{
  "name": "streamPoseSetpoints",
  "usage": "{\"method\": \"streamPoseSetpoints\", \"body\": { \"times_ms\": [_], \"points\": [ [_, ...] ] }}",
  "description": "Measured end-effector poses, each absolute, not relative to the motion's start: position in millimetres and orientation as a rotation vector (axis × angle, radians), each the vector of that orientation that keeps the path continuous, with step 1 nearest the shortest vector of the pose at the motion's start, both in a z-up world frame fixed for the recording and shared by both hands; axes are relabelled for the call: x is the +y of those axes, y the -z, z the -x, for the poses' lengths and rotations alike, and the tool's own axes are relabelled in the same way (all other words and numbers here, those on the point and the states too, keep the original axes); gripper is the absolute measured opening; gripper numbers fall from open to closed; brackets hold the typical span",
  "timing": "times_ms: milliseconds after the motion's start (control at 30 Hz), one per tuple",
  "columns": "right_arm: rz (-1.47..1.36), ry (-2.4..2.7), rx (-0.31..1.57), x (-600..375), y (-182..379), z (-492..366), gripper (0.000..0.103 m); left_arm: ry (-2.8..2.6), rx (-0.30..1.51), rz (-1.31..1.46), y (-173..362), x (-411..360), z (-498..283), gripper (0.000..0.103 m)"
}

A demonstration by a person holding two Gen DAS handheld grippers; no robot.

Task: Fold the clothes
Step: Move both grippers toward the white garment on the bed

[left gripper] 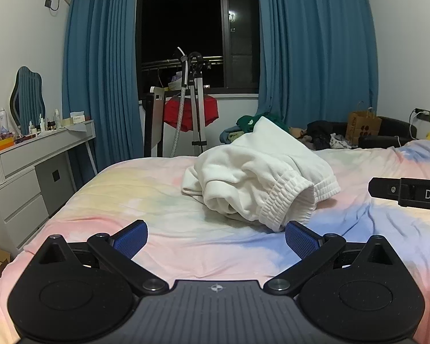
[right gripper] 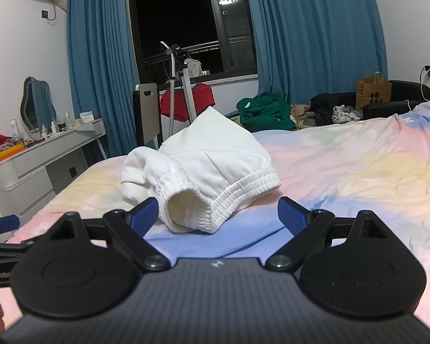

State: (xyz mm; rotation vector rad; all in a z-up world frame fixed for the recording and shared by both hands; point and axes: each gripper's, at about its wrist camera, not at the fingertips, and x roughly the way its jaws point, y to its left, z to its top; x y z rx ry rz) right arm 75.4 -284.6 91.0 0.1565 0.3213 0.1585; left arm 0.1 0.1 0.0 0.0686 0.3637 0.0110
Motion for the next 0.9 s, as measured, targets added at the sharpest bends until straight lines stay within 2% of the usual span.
{"method": "streamPoseSetpoints", "body": {
  "times_ms": [900],
  "points": [
    [-0.203, -0.146, 0.305, -294.0, -93.6, -73.6, 0.091, -0.017, 0.375, -0.026, -1.3, 6.4, -2.3, 0.103]
  ]
}}
